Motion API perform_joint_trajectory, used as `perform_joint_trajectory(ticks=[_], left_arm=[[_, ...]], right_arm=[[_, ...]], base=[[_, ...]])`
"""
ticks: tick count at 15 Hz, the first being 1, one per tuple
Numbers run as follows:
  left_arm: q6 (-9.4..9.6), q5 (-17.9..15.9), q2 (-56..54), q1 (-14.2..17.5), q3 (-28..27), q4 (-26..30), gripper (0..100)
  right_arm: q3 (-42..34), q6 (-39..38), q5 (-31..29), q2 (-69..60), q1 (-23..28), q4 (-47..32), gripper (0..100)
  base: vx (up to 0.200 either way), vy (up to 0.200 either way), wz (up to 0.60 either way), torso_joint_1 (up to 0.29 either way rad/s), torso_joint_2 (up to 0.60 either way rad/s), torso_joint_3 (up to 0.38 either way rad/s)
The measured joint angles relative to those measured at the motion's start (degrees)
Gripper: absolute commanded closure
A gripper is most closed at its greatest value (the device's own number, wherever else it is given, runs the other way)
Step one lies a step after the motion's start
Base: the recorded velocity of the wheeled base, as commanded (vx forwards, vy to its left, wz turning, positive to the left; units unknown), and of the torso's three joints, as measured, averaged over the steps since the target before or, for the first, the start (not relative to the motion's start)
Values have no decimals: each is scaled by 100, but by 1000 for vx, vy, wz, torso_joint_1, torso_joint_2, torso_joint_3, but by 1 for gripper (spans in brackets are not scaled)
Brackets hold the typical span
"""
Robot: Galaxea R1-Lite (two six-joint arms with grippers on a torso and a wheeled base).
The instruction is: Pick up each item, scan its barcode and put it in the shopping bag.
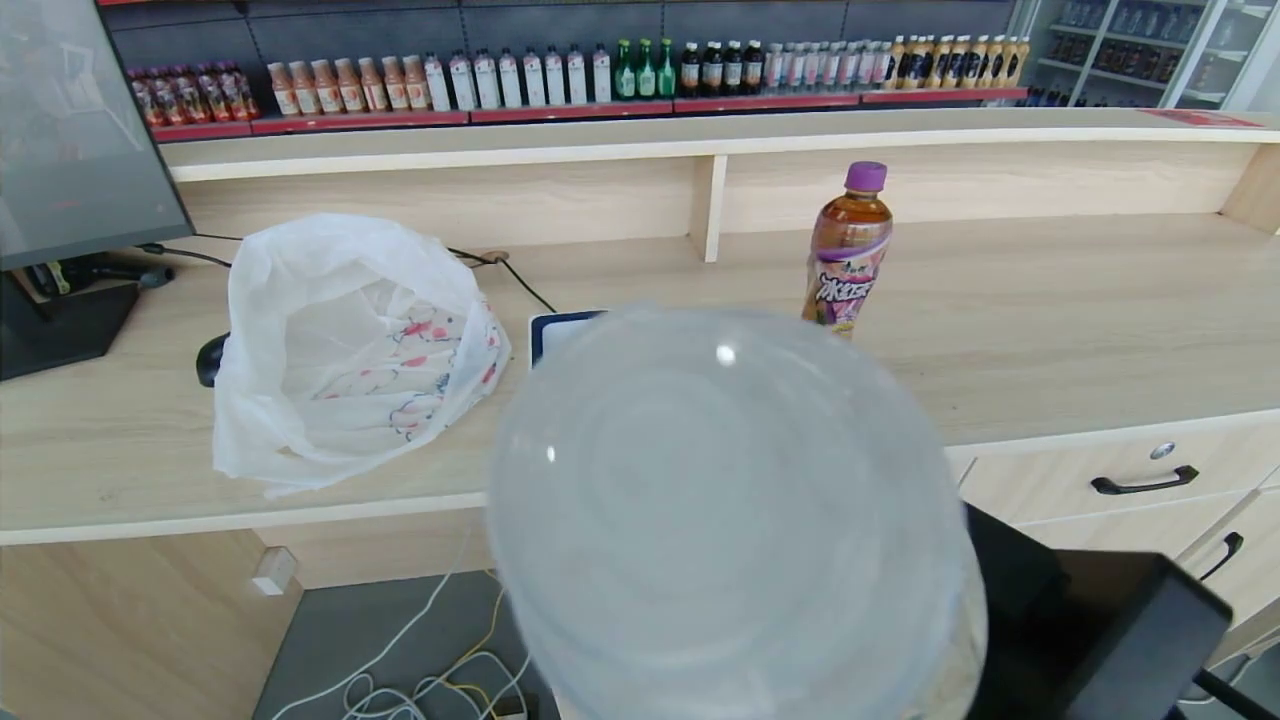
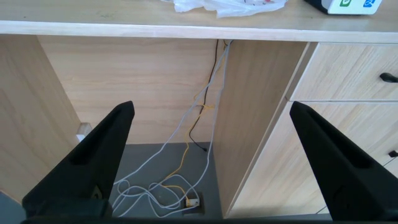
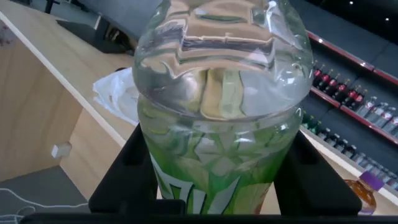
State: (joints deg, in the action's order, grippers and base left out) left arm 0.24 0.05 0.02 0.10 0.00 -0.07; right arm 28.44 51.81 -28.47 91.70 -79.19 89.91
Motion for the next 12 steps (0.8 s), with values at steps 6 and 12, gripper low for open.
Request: perform_joint_trajectory(ticks=[6, 12], left_arm=[[2, -2, 0, -5, 0, 0, 0], [2, 0, 0, 0, 0, 0, 0]], right_arm=[[-207, 805, 1098, -5, -94, 1, 100], [35, 1686, 2431, -391, -102, -1655, 100]], base=[[0, 0, 0, 0, 0, 0], [0, 0, 0, 0, 0, 0]])
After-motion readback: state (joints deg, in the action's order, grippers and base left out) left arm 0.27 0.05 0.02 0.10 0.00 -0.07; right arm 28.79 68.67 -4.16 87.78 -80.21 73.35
